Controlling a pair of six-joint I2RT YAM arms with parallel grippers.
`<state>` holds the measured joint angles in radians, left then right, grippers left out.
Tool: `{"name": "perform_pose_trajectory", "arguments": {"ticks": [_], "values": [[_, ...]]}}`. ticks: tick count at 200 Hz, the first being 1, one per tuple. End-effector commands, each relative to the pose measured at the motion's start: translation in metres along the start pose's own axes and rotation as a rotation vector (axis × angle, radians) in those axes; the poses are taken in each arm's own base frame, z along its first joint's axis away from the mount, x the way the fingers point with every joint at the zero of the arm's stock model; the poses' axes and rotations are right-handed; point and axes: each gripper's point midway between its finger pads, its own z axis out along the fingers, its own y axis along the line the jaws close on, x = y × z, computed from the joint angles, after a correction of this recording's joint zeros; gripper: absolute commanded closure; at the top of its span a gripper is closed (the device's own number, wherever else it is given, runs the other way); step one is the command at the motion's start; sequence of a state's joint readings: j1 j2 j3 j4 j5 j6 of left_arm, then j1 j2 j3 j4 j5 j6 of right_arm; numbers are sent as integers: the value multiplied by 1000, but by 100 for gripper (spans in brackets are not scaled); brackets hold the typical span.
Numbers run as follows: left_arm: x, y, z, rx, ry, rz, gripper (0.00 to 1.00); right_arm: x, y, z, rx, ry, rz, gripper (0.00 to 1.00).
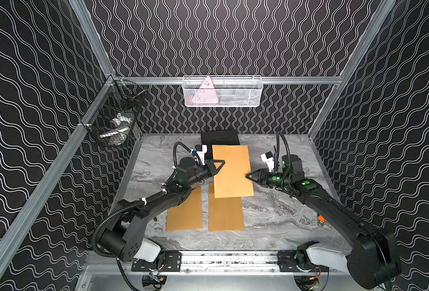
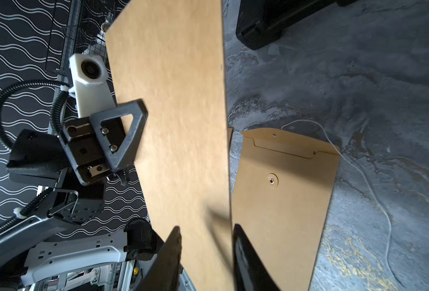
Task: Open the file bag
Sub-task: Pick up the file bag from the center of the board.
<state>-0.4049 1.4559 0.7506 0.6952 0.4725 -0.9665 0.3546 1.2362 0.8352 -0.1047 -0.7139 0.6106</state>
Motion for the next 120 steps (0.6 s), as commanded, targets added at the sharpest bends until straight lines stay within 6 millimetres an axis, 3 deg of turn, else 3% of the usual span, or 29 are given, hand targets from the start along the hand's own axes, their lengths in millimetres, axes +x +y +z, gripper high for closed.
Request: {"name": "perform_pose_trajectory", "arguments": {"ticks": [1, 34, 56, 88, 120], "values": [[-14, -8, -4, 20, -68, 34, 100, 6, 16, 6, -73, 31, -24, 65], [-12, -6, -5, 15, -66, 32, 100, 9, 17, 11, -73, 37, -29, 75], [-11, -4, -7, 3, -62, 37, 100, 7, 16, 10, -57, 24, -42, 89], [-8, 2, -11, -35, -46, 61, 74, 6, 17, 5, -25, 24, -86, 99], [-7, 12, -18, -106, 3, 114, 58, 12, 22, 0, -20, 65, -135, 100]]}}
